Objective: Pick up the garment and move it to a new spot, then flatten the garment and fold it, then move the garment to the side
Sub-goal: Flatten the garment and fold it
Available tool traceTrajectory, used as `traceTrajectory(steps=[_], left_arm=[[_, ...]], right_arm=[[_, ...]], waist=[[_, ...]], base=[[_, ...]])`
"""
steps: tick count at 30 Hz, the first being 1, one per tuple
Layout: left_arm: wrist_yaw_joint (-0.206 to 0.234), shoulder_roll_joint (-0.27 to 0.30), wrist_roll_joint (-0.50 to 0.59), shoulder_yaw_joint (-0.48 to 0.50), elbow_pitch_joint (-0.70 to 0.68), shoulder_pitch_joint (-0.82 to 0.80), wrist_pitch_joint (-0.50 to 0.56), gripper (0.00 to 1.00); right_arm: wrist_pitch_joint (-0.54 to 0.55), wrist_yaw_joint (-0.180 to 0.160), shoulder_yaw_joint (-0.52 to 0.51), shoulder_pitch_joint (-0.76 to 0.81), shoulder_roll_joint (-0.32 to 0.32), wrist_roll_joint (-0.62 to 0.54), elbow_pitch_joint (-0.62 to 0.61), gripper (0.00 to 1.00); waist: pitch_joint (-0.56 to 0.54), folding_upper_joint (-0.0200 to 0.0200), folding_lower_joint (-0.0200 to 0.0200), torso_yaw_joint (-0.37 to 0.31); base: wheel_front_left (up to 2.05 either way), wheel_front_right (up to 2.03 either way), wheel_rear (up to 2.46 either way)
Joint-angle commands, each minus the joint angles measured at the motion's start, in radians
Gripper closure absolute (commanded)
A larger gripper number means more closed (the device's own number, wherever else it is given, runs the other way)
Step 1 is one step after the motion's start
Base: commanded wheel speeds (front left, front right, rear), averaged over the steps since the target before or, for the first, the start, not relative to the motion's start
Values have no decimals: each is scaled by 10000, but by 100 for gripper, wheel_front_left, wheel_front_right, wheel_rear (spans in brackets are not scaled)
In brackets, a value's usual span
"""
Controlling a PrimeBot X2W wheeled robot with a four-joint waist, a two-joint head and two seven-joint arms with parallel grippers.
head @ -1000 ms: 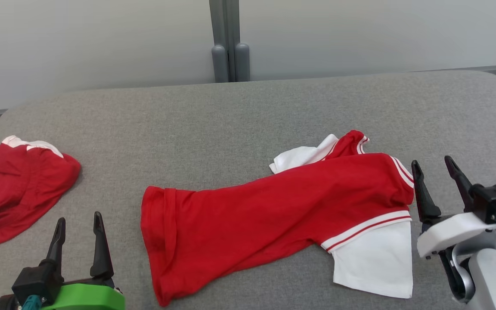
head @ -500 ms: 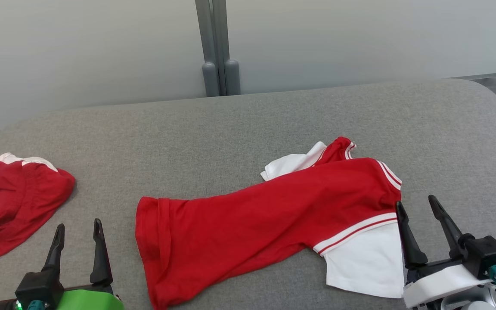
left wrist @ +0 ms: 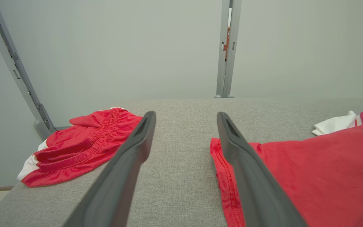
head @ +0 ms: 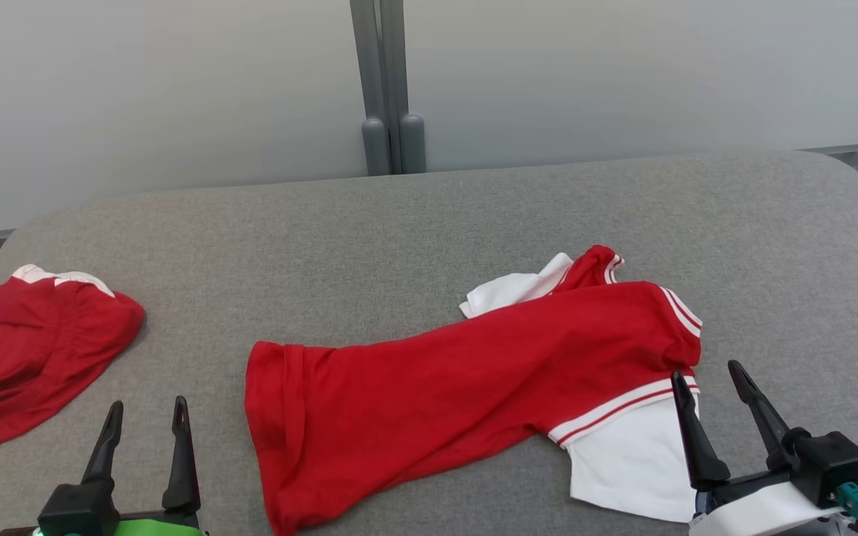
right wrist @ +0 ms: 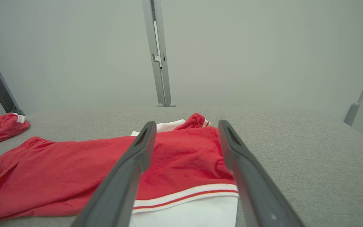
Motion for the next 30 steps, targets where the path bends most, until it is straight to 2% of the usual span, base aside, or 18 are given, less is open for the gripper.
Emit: traceTrajectory(steps=[1,20,26,30], left_arm=[[-30,47,78,-25,17,111,-3,0],[-90,-38,22,-24,108,152,-3,0],[-112,-71,-53,-344,427,261,-3,0],[-152,-107,-69,-937,951,401,-3,0]], right_arm=[[-28,-18,-5,143,15,-30,-18,0],[-28,-18,-30,90,9,-80,171,0],[-28,-18,-244,47,-56,-107,722,0],[-28,-18,-399,1,-62,-118,1343,0]], waist=[[6,0,0,38],[18,0,0,45],[96,0,0,73],[197,0,0,136]], base=[[0,0,0],[0,0,0],[0,0,0],[0,0,0]])
